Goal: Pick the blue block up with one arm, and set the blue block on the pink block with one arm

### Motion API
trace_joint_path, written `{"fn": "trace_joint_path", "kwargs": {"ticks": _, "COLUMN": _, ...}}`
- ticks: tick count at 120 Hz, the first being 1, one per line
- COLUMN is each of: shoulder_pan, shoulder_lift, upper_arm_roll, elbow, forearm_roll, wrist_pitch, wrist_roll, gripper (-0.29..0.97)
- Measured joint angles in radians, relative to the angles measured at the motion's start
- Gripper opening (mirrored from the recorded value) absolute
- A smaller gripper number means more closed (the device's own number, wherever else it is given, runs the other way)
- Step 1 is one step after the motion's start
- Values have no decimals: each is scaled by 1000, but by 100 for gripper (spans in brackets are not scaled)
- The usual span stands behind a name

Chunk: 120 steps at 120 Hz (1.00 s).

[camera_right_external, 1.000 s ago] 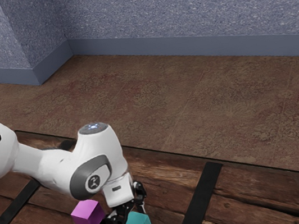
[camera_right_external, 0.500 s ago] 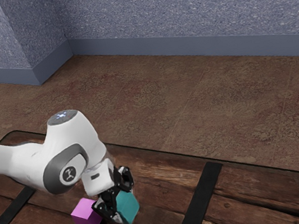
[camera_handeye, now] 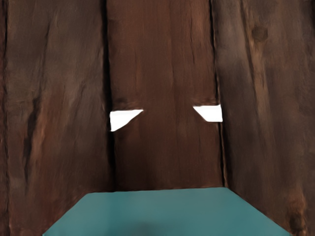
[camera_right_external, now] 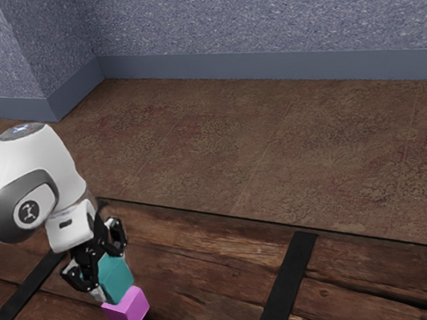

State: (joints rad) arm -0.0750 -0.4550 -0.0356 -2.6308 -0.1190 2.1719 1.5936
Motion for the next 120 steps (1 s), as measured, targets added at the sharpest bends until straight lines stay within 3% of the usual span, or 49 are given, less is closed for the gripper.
{"fn": "trace_joint_path", "kwargs": {"ticks": 41, "shoulder_pan": 53, "shoulder_lift": 111, "upper_arm_roll": 5, "elbow": 66, "forearm_roll": 55, "wrist_pitch": -105, "wrist_roll": 37, "gripper": 37}}
{"fn": "trace_joint_path", "kwargs": {"ticks": 89, "shoulder_pan": 65, "shoulder_lift": 257, "upper_arm_roll": 9, "elbow": 135, "forearm_roll": 57, "wrist_pitch": -65, "wrist_roll": 64, "gripper": 37}}
{"fn": "trace_joint_path", "kwargs": {"ticks": 120, "shoulder_pan": 64, "shoulder_lift": 237, "upper_arm_roll": 9, "elbow": 126, "forearm_roll": 55, "wrist_pitch": -38, "wrist_roll": 76, "gripper": 37}}
